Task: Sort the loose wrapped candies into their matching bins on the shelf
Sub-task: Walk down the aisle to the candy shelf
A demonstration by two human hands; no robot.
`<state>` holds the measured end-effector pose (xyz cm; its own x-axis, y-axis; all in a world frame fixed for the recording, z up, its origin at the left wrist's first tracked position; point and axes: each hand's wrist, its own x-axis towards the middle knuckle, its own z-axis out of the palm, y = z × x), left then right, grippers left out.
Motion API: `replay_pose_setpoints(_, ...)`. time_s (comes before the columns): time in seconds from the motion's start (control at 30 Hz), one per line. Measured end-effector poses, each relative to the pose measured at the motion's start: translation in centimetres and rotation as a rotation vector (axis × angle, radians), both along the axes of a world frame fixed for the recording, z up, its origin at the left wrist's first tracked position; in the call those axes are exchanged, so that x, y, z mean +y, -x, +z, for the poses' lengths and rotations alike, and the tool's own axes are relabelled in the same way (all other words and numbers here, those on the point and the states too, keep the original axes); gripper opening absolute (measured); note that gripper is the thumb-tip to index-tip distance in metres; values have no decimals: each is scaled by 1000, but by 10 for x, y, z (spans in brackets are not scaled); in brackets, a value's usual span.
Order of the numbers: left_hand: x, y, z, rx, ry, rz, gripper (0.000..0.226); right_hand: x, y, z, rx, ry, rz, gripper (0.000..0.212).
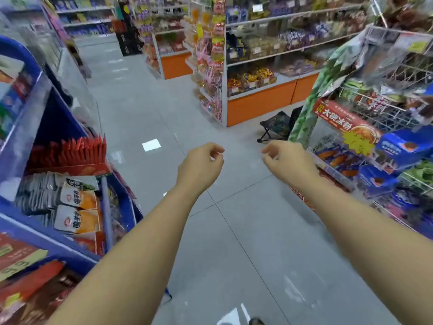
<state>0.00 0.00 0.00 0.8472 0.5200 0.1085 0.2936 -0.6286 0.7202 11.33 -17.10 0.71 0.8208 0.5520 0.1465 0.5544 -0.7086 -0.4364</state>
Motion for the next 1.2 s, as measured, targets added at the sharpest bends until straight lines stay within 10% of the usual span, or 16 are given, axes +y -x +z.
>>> replay_pose_setpoints(1.2, 288, -426, -87, 225, 162, -34, 20, 270, -422, -91, 338, 64, -62, 18)
